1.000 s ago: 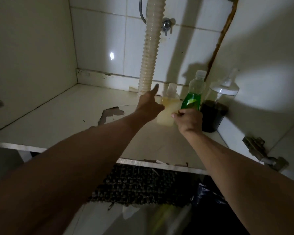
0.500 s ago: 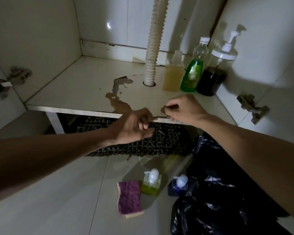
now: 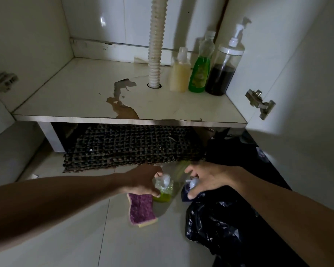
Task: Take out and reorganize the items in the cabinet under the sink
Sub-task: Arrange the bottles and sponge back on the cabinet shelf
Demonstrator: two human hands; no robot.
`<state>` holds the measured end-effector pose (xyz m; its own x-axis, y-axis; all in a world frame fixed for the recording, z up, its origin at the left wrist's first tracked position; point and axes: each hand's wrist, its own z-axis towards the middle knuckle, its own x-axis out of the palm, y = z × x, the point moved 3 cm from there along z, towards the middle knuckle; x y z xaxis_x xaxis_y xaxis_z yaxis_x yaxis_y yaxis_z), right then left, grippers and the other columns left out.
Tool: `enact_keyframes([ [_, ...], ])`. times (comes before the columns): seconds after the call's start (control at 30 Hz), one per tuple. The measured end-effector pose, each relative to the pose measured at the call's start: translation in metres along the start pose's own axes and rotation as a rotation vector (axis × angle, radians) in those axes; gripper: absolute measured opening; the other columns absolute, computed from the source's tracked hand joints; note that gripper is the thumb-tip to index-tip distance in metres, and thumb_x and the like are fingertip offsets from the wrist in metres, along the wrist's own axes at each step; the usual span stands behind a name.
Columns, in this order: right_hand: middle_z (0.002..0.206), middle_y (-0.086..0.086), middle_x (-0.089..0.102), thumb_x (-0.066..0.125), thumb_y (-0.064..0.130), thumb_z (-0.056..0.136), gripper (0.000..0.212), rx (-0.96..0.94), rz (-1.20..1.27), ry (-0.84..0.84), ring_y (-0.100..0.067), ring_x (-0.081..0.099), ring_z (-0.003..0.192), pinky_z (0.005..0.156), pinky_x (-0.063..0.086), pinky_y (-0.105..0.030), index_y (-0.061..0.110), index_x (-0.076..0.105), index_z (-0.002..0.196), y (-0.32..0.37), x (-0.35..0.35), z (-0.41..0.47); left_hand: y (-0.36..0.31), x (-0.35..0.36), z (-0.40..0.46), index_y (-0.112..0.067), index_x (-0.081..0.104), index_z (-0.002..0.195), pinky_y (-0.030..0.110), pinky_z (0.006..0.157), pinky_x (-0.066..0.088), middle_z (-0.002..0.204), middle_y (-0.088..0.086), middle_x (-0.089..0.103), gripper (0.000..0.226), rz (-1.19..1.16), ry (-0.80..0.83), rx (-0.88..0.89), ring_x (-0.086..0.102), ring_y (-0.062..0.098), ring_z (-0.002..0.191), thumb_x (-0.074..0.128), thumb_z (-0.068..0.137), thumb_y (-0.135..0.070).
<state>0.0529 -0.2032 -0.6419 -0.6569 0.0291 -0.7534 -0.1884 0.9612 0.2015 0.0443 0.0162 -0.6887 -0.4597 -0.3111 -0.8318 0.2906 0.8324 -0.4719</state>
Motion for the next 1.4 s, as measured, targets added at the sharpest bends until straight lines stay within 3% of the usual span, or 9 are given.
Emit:
enact_keyframes([
  [0.2,0.09,0.015,0.059,0.081,0.045,0.068,0.029,-0.066,0.027,-0.203,-0.007,0.062,0.08,0.065,0.046,-0.023,0.038,0.058,0.085,-0.017,0.019,0.008,-0.003,0.017,0.011,-0.023,0.058,0.111,0.023,0.077,0.038,0.11,-0.004,0.06,0.047,0.048,-0.108,-0.003,0.054,0.015,0.105,0.081,0.076,-0.043],
  [0.3,0.096,0.015,0.068,0.077,0.05,0.062,0.027,-0.11,0.037,-0.256,-0.007,0.066,0.083,0.069,0.056,-0.029,0.042,0.052,0.069,-0.015,0.01,0.006,-0.007,0.007,0.012,-0.029,0.058,0.097,0.024,0.075,0.043,0.097,-0.011,0.058,0.037,-0.006,-0.136,0.014,0.056,0.011,0.095,0.082,0.073,-0.045],
  [0.4,0.109,0.012,0.072,0.078,0.05,0.061,0.032,-0.16,0.052,-0.341,-0.009,0.069,0.08,0.073,0.06,-0.038,0.03,0.059,0.077,-0.009,-0.031,-0.004,-0.022,-0.025,0.011,-0.028,0.063,0.099,0.024,0.079,0.052,0.098,-0.011,0.064,0.035,-0.072,-0.193,0.037,0.062,0.007,0.09,0.082,0.074,-0.044],
  [0.6,0.086,0.0,0.072,0.081,0.04,0.074,0.028,-0.166,-0.043,-0.476,-0.015,0.068,0.065,0.054,0.055,-0.025,0.018,0.066,0.086,-0.004,-0.162,-0.046,-0.066,-0.126,0.022,-0.026,0.068,0.105,0.015,0.071,0.052,0.096,-0.012,0.069,0.029,-0.238,-0.338,0.16,0.067,0.002,0.086,0.08,0.079,-0.03],
  [0.77,0.09,-0.002,0.073,0.085,0.04,0.071,0.04,-0.086,-0.116,-0.563,-0.016,0.074,0.072,0.07,0.063,-0.038,0.012,0.069,0.094,-0.013,-0.239,-0.052,-0.095,-0.196,0.076,-0.024,0.059,0.104,0.025,0.074,0.049,0.103,-0.008,0.062,0.051,-0.151,-0.552,0.068,0.06,0.011,0.092,0.084,0.067,-0.049],
  [0.87,0.094,-0.009,0.073,0.086,0.037,0.071,0.042,-0.004,-0.146,-0.54,-0.023,0.074,0.073,0.069,0.063,-0.043,0.009,0.066,0.096,-0.029,-0.247,-0.03,-0.105,-0.204,0.11,-0.016,0.064,0.116,0.034,0.091,0.053,0.117,0.002,0.065,0.064,-0.2,-0.604,0.004,0.061,0.02,0.107,0.088,0.064,-0.044],
  [1.03,0.1,-0.009,0.068,0.081,0.028,0.078,0.045,0.046,-0.032,-0.548,-0.018,0.071,0.071,0.052,0.055,-0.023,0.01,0.06,0.113,-0.052,-0.243,-0.005,-0.105,-0.194,0.145,-0.011,0.063,0.12,0.028,0.082,0.044,0.123,0.008,0.062,0.057,-0.278,-0.65,-0.047,0.056,0.025,0.113,0.085,0.072,-0.034],
  [1.27,0.148,-0.006,0.04,0.087,0.045,0.06,0.112,0.011,0.194,-0.783,-0.026,0.051,0.123,0.097,0.049,-0.042,0.024,0.025,0.151,-0.067,-0.217,0.017,-0.093,-0.179,0.152,-0.014,0.06,0.121,0.024,0.069,0.044,0.107,0.005,0.066,0.064,-0.428,-0.656,-0.054,0.062,0.02,0.095,0.089,0.066,-0.031],
  [1.4,0.129,-0.011,0.053,0.089,0.042,0.059,0.094,0.075,0.572,-1.011,-0.03,0.059,0.11,0.089,0.053,-0.042,0.014,0.04,0.134,-0.074,-0.184,0.035,-0.087,-0.166,0.152,-0.009,0.064,0.106,0.026,0.066,0.045,0.102,0.009,0.065,0.048,-0.41,-0.665,-0.081,0.062,0.025,0.093,0.089,0.066,-0.023],
])
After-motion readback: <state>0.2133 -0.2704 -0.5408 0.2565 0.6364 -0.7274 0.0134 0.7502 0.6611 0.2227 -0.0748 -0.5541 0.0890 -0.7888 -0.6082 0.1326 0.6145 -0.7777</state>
